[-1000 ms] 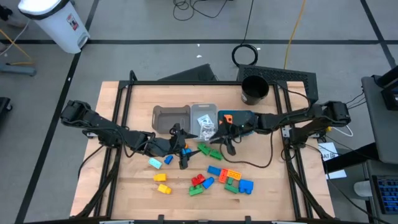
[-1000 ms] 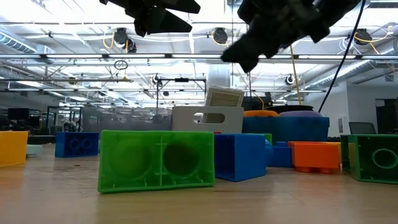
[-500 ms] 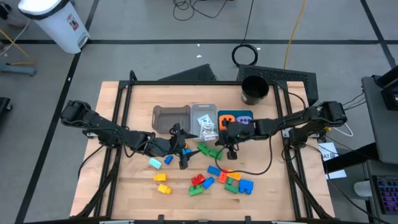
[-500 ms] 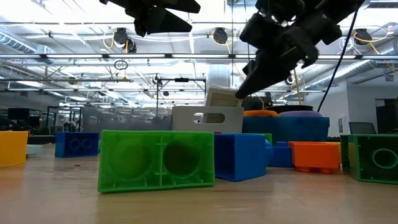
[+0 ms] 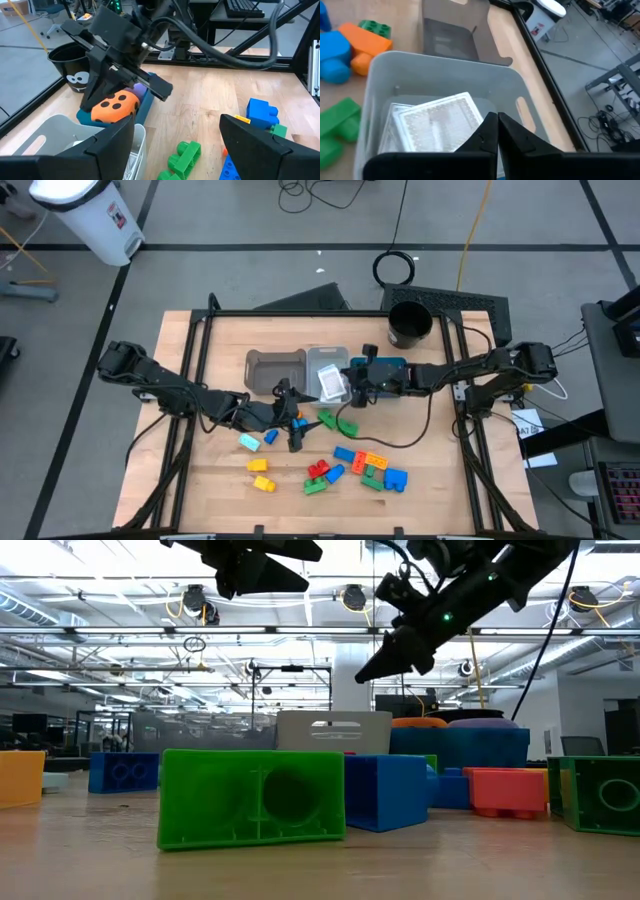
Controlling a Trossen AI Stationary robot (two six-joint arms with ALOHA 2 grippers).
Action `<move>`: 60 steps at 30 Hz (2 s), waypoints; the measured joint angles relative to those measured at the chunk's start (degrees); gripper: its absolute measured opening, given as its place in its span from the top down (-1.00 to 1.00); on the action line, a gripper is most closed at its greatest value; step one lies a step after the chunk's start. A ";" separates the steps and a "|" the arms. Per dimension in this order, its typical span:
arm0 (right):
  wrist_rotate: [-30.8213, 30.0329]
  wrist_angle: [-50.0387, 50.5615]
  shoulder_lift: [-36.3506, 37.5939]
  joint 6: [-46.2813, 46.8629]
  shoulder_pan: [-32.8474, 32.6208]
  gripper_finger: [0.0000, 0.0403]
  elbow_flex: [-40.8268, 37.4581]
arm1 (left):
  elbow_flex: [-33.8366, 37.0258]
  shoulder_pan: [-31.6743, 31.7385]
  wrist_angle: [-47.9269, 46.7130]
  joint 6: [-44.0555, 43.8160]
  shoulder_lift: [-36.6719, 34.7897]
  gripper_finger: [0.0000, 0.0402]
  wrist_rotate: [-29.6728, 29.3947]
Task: Pick & Place Toys
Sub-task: Put the blue game piece into the black bin
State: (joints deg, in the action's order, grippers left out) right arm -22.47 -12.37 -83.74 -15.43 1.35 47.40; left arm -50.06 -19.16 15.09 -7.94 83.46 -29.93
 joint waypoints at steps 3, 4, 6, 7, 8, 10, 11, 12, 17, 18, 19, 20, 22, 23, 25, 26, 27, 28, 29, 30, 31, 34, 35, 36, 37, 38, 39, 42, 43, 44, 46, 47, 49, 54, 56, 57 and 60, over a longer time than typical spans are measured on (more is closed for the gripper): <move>0.12 0.24 0.24 1.13 -1.65 0.98 0.00 | 0.00 0.00 -0.02 -0.08 0.00 -0.49 0.00; 0.15 0.22 0.24 1.32 -2.45 0.98 0.00 | 0.00 0.02 -0.01 -0.09 0.00 -0.49 0.00; 0.15 0.67 0.24 2.05 -4.44 0.98 0.00 | 0.00 0.02 -0.01 -0.09 0.00 -0.49 0.00; 0.16 0.98 0.36 2.75 -5.60 0.98 0.00 | 0.00 0.02 -0.02 -0.09 0.00 -0.49 0.00; 0.20 1.38 0.61 3.49 -6.89 0.98 0.00 | 0.00 0.00 -0.02 -0.09 0.00 -0.49 0.00; 0.19 2.13 0.90 5.33 -9.55 0.98 0.01 | 0.00 0.00 -0.02 -0.14 0.00 -0.49 0.00; 0.19 3.01 1.07 6.50 -10.93 0.98 0.04 | 0.00 0.00 -0.02 -0.25 0.00 -0.49 0.00; 0.19 4.87 1.64 7.65 -12.47 0.98 0.04 | 0.00 0.00 -0.04 -0.35 0.00 -0.49 0.00; 0.15 12.02 4.70 16.81 -20.14 0.96 -0.26 | 0.00 -0.02 -0.50 -1.23 0.26 -0.49 0.02; 0.15 12.94 5.29 18.16 -21.71 0.94 -0.58 | 0.00 -0.02 -0.57 -1.25 0.26 -0.49 0.02; 0.16 12.71 5.64 18.75 -23.20 0.90 -0.79 | 0.00 0.00 -0.59 -1.32 0.26 -0.49 0.02; 0.19 12.15 6.12 18.95 -24.97 0.85 -1.25 | 0.00 0.00 -0.61 -1.48 0.26 -0.49 0.00; 0.10 13.19 7.36 19.64 -28.23 0.72 -2.40 | 0.00 -0.02 -0.73 -1.62 0.26 -0.49 0.02; 0.14 13.08 7.52 20.74 -29.59 0.64 -2.53 | 0.00 0.00 -0.79 -1.70 0.26 -0.49 0.01; 0.19 13.09 8.07 23.98 -32.23 0.45 -3.18 | 0.00 0.00 -0.43 -1.91 0.26 -0.49 0.02; 0.12 14.10 8.36 25.70 -33.50 0.35 -3.54 | 0.00 -0.01 -0.39 -2.21 0.25 -0.49 0.01; 0.18 14.68 8.36 27.15 -34.76 0.24 -3.71 | 0.00 0.00 -0.48 -2.48 0.24 -0.49 0.02; 0.30 14.85 8.22 28.35 -36.12 0.14 -3.95 | 0.00 0.00 -0.52 -2.73 0.26 -0.49 0.02; 0.74 15.73 8.20 29.51 -37.60 0.04 -4.35 | 0.00 0.00 -0.55 -2.73 0.26 -0.49 0.02; 1.72 16.88 8.24 30.86 -38.94 -0.06 -4.72 | 0.00 0.00 -0.57 -2.73 0.24 -0.49 0.02; 2.16 17.63 8.21 32.94 -40.38 -0.16 -4.86 | 0.00 0.00 -0.61 -2.75 0.24 -0.49 0.02; 3.37 20.27 8.22 41.67 -43.67 -0.41 -5.05 | 0.00 0.00 -0.92 -2.76 0.24 -0.49 0.02; 3.43 21.33 7.89 44.65 -44.76 -0.47 -5.05 | 0.00 0.02 -0.94 -2.78 0.24 -0.49 0.02; 3.53 22.23 7.38 47.22 -45.78 -0.51 -5.05 | 0.00 0.02 -0.96 -2.78 0.24 -0.49 0.02; 3.50 22.81 6.76 49.31 -46.85 -0.54 -5.14 | 0.00 0.01 -1.01 -2.79 0.24 -0.49 0.02; 3.41 22.93 5.90 51.14 -47.69 -0.55 -5.17 | 0.00 0.01 -1.18 -2.81 0.24 -0.49 0.01; 3.40 22.58 4.81 52.76 -48.38 -0.55 -5.15 | 0.00 0.00 -1.26 -2.83 0.24 -0.49 0.02; 3.26 22.82 1.42 56.44 -49.61 -0.55 -5.16 | 0.00 0.00 -1.28 -2.89 0.24 -0.49 0.02; 3.54 22.52 0.21 57.39 -49.82 -0.54 -5.16 | 0.00 0.02 -1.27 -2.88 0.24 -0.49 0.02; 4.11 21.92 -0.84 58.01 -49.87 -0.54 -5.16 | 0.00 0.02 -1.29 -2.92 0.24 -0.49 0.02; 5.86 20.50 -2.62 58.76 -49.87 -0.52 -5.16 | 0.00 0.02 -1.29 -3.11 0.24 -0.49 0.00; 6.26 19.87 -3.36 59.49 -49.87 -0.51 -5.14 | 0.00 0.02 -1.29 -3.11 0.24 -0.49 0.00; 6.32 19.96 -4.43 60.93 -49.87 -0.48 -5.14 | 0.00 0.00 -1.36 -3.11 0.24 -0.49 -0.02; 7.38 22.49 -5.16 61.45 -49.34 -0.39 -4.96 | 0.00 0.01 -1.55 -3.35 0.24 -0.49 -0.07; 7.38 23.21 -5.15 61.21 -49.03 -0.34 -4.96 | 0.00 0.02 -1.55 -3.35 0.24 -0.49 -0.07; 7.66 23.41 -4.93 60.95 -48.97 -0.31 -4.96 | 0.00 0.02 -1.56 -3.36 0.24 -0.49 -0.07; 9.66 23.56 -4.65 59.77 -48.69 -0.20 -4.96 | 0.00 0.02 -1.57 -3.37 0.24 -0.49 -0.08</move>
State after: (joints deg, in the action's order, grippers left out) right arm -12.82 11.19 -88.40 44.34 -47.34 42.44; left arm -50.06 -19.14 13.52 -11.31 83.70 -30.02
